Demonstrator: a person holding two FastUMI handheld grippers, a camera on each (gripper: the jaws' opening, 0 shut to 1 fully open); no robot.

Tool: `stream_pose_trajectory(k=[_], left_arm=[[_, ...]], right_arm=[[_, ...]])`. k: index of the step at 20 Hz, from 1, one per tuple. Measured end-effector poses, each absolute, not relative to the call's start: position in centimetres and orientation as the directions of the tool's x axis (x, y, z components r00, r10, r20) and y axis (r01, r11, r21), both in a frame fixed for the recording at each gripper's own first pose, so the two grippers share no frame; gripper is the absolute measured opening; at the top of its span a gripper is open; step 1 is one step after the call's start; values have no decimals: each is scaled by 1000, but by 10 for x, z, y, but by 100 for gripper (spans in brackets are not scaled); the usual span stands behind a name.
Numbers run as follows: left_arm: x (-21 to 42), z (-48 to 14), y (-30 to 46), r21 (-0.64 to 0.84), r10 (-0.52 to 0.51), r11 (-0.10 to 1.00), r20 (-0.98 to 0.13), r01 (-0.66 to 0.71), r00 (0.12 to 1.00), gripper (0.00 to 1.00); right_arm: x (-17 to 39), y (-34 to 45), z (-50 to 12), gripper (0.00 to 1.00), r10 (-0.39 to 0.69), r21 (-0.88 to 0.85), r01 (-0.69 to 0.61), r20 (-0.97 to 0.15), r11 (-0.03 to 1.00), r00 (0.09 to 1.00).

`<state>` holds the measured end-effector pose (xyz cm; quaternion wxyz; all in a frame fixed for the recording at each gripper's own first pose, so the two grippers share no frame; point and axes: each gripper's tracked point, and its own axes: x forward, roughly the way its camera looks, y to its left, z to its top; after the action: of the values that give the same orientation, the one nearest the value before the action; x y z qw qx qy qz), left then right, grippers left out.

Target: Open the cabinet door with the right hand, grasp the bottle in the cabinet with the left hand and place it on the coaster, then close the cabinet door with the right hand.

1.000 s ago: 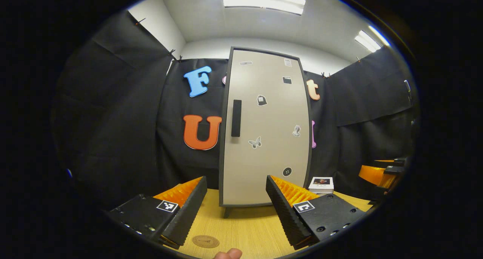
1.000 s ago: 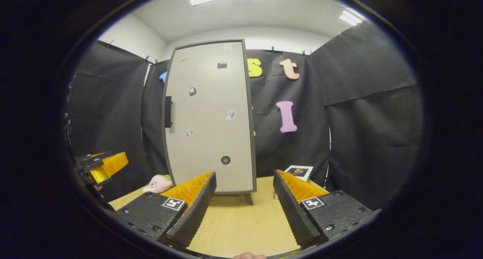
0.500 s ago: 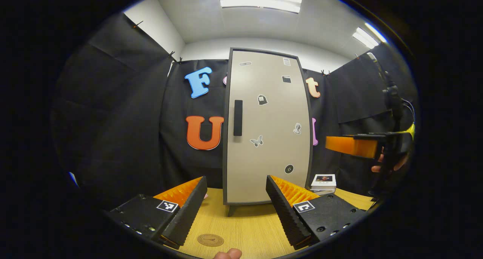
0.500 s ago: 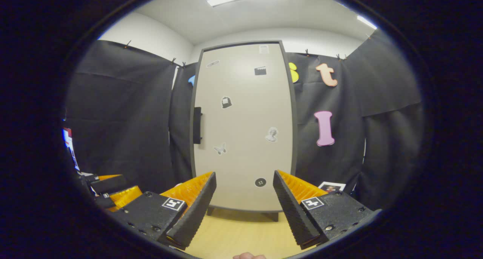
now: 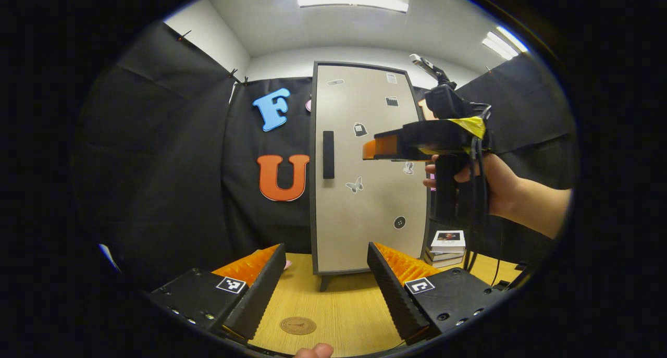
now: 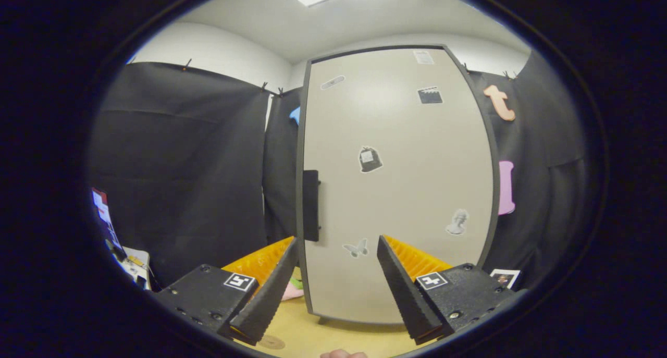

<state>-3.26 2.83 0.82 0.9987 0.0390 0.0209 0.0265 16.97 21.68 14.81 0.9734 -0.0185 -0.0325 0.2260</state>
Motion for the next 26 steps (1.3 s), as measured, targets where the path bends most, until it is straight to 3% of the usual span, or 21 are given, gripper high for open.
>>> stream_pose_trajectory(k=[9,15,19,22,23,26], left_arm=[[-46,9,50,87,117,990,-50,-112,992,95],[-50,7,62,96,136,987,-57,-130,989,95],[-48,9,70,91,149,985,-51,-144,988,95],[-48,8,75,85,157,985,-51,-152,986,95],[-48,7,76,84,159,984,-52,-155,986,95],[-48,7,80,84,167,983,-51,-162,985,95]], right_arm=[[252,282,150,97,446,-52,-447,-38,893,894],[272,296,148,97,433,-54,-437,-67,898,899],[280,298,142,86,420,-59,-426,-89,903,903],[283,298,141,68,412,-74,-419,-94,905,906],[285,300,140,69,408,-86,-416,-94,905,908],[286,311,141,54,408,-112,-416,-87,903,909]])
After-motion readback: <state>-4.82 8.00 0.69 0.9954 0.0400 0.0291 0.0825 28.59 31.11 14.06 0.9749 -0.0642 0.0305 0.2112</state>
